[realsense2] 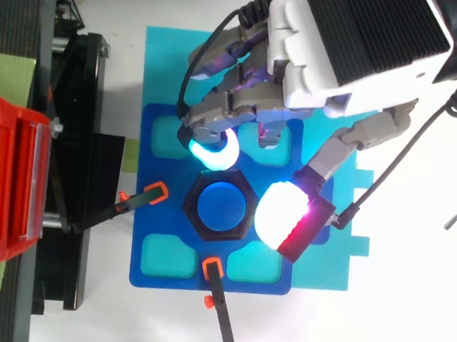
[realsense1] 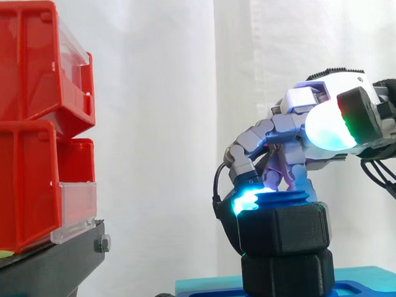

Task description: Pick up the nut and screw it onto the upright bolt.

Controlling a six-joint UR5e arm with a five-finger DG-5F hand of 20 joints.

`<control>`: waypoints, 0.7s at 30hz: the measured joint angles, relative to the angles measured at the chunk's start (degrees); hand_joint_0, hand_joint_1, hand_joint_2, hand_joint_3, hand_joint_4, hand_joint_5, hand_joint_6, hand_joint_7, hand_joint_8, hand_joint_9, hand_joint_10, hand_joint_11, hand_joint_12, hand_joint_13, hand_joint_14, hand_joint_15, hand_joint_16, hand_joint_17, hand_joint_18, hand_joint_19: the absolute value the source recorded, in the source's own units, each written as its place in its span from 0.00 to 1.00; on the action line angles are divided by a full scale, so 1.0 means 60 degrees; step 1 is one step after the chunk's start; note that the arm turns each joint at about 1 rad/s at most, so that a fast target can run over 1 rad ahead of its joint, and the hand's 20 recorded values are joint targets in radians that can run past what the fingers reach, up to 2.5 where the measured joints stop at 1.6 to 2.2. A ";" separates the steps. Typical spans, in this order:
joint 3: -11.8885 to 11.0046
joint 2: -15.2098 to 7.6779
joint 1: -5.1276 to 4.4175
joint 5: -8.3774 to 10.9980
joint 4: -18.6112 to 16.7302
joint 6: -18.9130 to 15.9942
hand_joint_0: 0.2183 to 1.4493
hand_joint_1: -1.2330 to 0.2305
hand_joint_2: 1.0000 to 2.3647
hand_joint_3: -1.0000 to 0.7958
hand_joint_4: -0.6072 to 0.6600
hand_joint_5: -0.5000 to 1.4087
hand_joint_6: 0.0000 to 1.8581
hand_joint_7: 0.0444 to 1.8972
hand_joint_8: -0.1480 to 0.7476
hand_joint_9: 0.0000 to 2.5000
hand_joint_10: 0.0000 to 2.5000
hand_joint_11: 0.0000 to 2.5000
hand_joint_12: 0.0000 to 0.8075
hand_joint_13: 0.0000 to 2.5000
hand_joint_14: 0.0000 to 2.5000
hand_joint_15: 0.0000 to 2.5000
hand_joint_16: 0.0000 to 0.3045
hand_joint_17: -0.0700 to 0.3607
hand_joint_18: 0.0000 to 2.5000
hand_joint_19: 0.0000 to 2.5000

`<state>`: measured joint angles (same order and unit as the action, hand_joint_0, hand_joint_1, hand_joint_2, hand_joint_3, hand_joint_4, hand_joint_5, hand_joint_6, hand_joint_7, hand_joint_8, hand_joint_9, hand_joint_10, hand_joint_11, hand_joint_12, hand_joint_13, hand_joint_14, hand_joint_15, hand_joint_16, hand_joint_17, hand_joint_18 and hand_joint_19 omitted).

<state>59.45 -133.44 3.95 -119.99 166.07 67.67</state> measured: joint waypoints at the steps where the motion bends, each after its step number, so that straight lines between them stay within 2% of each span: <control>1: -0.0005 0.0001 0.0012 -0.0016 -0.0006 0.0000 0.22 0.69 0.00 0.28 0.53 0.30 0.34 0.60 0.40 0.63 0.00 0.02 0.19 0.40 0.00 0.00 0.04 0.23 0.30 0.00; 8: -0.0141 0.0003 0.0140 -0.0191 -0.0005 0.0000 0.22 0.69 0.00 0.28 0.52 0.30 0.34 0.62 0.40 0.65 0.00 0.03 0.18 0.43 0.00 0.00 0.04 0.23 0.32 0.00; 15: -0.0414 0.0003 0.0291 -0.0395 0.0033 0.0012 0.22 0.70 0.00 0.28 0.53 0.30 0.33 0.64 0.46 0.65 0.00 0.05 0.20 0.42 0.00 0.00 0.05 0.23 0.31 0.00; 18: -0.0601 0.0003 0.0386 -0.0535 0.0126 0.0026 0.22 0.70 0.00 0.28 0.55 0.29 0.31 0.67 0.48 0.62 0.00 0.05 0.22 0.40 0.00 0.00 0.05 0.25 0.28 0.00; 20: -0.0737 0.0003 0.0451 -0.0630 0.0213 0.0060 0.22 0.71 0.00 0.28 0.59 0.29 0.27 0.74 0.49 0.60 0.00 0.05 0.24 0.39 0.00 0.00 0.06 0.26 0.27 0.00; 21: -0.0790 0.0001 0.0478 -0.0666 0.0250 0.0086 0.22 0.71 0.00 0.28 0.59 0.29 0.27 0.72 0.50 0.60 0.00 0.05 0.25 0.37 0.00 0.00 0.06 0.26 0.26 0.00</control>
<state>54.71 -133.44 6.82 -123.98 167.57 68.19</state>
